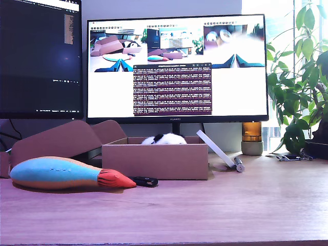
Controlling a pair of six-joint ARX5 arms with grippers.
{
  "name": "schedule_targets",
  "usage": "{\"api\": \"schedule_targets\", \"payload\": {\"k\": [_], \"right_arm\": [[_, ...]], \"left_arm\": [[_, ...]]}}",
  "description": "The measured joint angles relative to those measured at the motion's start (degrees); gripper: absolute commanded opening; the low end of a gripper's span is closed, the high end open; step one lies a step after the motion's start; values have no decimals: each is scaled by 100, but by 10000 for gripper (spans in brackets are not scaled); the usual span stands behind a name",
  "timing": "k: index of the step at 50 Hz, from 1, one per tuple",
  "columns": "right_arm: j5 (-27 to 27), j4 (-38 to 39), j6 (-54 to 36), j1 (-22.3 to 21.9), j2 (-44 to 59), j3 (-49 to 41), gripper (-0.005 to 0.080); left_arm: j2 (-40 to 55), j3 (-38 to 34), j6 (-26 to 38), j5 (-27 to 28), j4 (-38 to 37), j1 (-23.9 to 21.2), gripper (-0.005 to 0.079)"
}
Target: Pick up the panda toy and place it inside the cardboard box
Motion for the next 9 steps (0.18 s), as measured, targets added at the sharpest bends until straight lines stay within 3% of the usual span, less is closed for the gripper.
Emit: {"api": "schedule_targets", "payload": {"k": [9], "right_arm": [[0, -17, 0, 0, 0, 0, 16]], "left_arm": [[0, 0, 0, 0, -380, 0, -18]]}}
